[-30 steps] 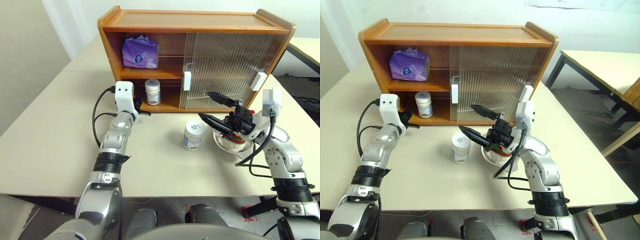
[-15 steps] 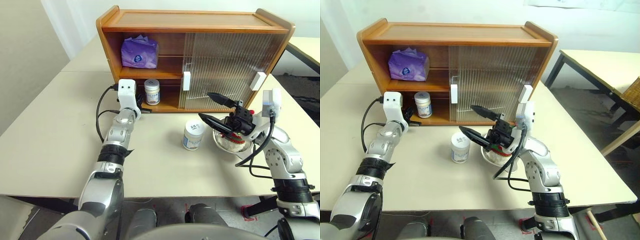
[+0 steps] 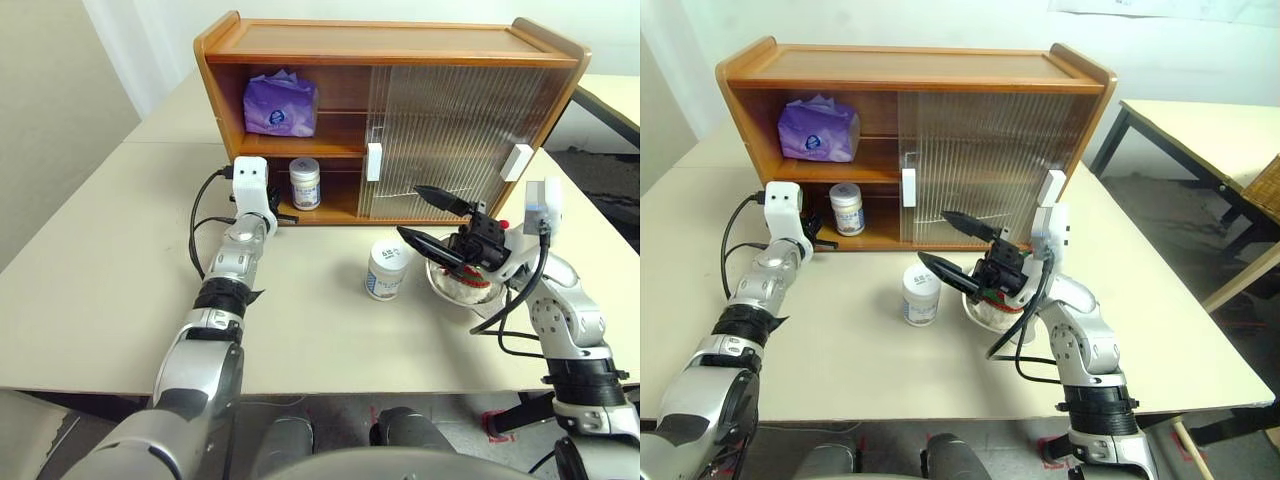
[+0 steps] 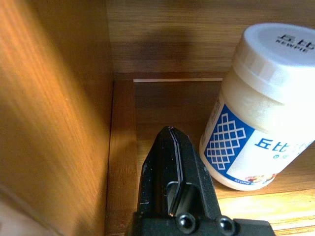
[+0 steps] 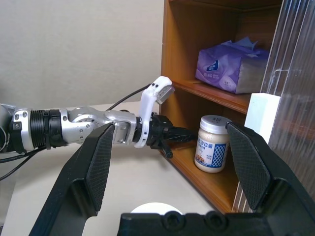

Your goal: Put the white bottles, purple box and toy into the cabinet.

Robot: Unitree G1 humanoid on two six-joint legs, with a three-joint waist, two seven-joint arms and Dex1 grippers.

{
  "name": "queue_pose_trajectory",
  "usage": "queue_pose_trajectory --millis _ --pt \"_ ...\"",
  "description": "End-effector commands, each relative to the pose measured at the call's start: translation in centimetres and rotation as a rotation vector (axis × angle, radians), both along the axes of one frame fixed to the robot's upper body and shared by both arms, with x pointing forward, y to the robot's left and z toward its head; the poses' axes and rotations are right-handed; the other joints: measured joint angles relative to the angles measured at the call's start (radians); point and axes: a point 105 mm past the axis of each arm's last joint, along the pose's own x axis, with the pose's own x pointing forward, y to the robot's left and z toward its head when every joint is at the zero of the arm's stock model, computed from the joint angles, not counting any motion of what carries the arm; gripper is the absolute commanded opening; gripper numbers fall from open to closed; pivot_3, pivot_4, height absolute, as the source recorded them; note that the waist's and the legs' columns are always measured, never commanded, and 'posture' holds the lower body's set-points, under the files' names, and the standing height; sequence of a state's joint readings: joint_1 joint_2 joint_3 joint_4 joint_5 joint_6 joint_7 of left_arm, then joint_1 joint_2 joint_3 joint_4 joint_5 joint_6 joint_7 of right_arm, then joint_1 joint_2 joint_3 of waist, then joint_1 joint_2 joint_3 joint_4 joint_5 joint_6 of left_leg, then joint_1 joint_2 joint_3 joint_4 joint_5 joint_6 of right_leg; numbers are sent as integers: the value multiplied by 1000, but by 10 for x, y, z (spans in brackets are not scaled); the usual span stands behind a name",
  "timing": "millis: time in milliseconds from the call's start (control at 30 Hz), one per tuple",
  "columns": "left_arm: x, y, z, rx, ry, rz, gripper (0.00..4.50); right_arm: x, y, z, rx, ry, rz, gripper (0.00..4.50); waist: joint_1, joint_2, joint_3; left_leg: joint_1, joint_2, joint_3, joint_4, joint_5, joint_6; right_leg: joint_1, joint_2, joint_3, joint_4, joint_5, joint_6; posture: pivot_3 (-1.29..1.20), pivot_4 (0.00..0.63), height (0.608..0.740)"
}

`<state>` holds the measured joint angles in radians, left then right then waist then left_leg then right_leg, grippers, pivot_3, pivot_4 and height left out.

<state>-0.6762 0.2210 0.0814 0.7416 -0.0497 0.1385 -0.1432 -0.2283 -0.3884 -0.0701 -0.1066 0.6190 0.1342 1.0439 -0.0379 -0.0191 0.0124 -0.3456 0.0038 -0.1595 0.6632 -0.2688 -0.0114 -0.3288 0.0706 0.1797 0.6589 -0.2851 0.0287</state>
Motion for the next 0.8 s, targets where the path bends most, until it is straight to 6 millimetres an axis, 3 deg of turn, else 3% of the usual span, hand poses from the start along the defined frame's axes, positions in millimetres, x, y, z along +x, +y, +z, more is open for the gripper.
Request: queue_pose_trajectory --millis 33,200,800 --pt "3 -16 3 -6 -6 -55 28 -1 -2 1 5 -9 -6 4500 0 0 0 0 0 0 0 0 0 0 0 0 0 0 0 -100 0 740" --pt "0 -31 -4 -18 14 -117 28 0 -1 1 6 -10 -5 4500 5 0 0 0 -1 0 1 1 0 1 0 0 0 0 0 -94 0 740" --pt "6 -58 1 -3 4 -217 28 -4 -4 1 4 -1 -16 4500 25 0 1 0 -3 -4 1 2 1 2 0 0 0 0 0 -102 0 740"
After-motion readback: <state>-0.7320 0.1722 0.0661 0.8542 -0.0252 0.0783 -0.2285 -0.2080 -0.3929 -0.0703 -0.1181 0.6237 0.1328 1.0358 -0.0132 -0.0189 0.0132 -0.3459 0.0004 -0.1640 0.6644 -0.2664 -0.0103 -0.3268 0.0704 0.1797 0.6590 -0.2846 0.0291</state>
